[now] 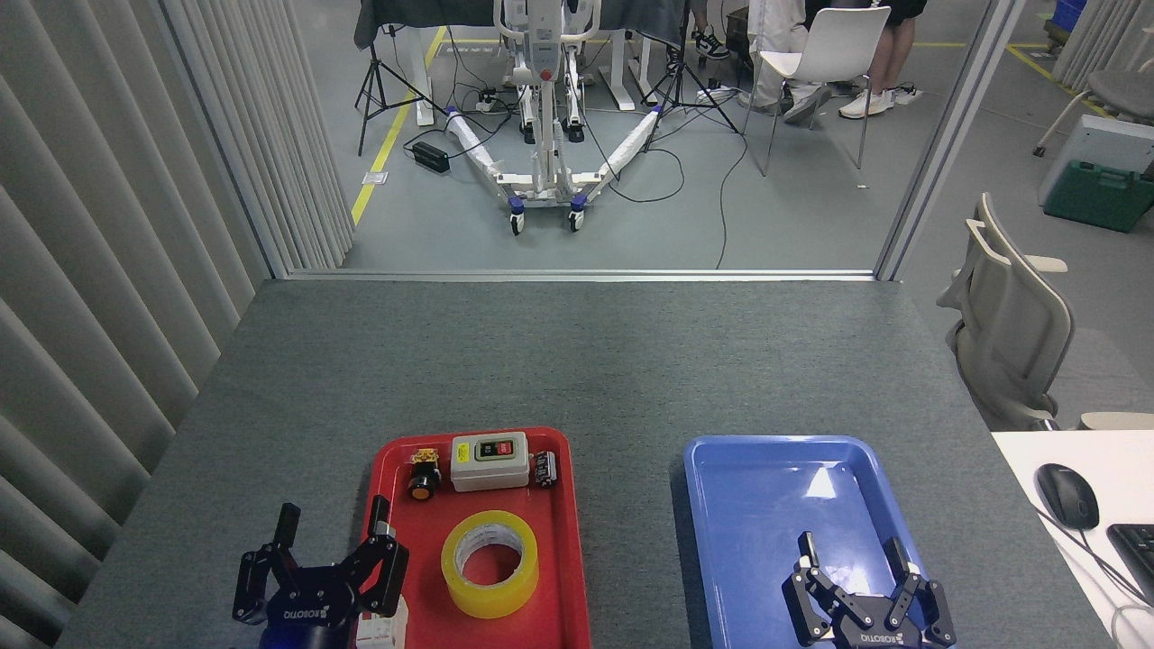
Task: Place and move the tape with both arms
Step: 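Move the left gripper over the yellow tape roll in the red tray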
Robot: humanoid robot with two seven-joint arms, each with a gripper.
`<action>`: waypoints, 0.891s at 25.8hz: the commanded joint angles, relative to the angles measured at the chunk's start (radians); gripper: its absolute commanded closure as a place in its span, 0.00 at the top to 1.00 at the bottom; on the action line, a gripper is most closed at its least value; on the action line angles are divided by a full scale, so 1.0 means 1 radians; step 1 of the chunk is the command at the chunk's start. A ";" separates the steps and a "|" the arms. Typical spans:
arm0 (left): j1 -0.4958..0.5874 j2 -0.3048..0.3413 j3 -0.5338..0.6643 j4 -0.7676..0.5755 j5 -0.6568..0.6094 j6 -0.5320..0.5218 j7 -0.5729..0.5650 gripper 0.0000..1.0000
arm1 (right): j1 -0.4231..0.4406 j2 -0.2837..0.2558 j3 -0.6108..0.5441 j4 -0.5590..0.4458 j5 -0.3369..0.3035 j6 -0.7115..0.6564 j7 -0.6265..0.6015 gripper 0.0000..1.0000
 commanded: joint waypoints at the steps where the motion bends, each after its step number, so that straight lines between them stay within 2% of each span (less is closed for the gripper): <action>1: 0.001 -0.017 0.007 0.002 0.000 -0.078 0.003 1.00 | -0.001 0.000 0.003 0.002 0.000 0.000 0.000 1.00; 7: -0.010 -0.023 0.005 0.022 0.001 -0.164 0.023 1.00 | 0.001 0.000 0.005 0.001 0.000 0.000 -0.002 1.00; 10: -0.010 -0.032 0.007 0.034 0.001 -0.158 0.023 1.00 | 0.001 -0.005 0.005 0.004 0.000 0.002 0.000 1.00; 13: -0.055 -0.092 0.002 0.063 0.000 -0.141 0.022 1.00 | 0.001 -0.003 0.007 0.005 0.000 0.002 0.000 1.00; 17: -0.107 -0.069 0.002 0.106 0.001 -0.138 -0.026 1.00 | 0.001 0.005 0.017 0.005 0.000 0.002 0.000 1.00; 19: -0.122 -0.074 0.004 0.084 -0.003 -0.111 -0.182 1.00 | 0.002 0.005 0.017 0.005 0.000 0.002 0.000 1.00; 21: -0.139 -0.074 -0.008 -0.006 -0.005 -0.051 -0.475 1.00 | 0.002 0.003 0.017 0.005 0.000 0.002 0.000 1.00; 23: -0.205 -0.071 -0.014 0.005 -0.002 -0.048 -0.862 1.00 | 0.006 0.001 0.017 0.005 0.000 0.002 0.000 1.00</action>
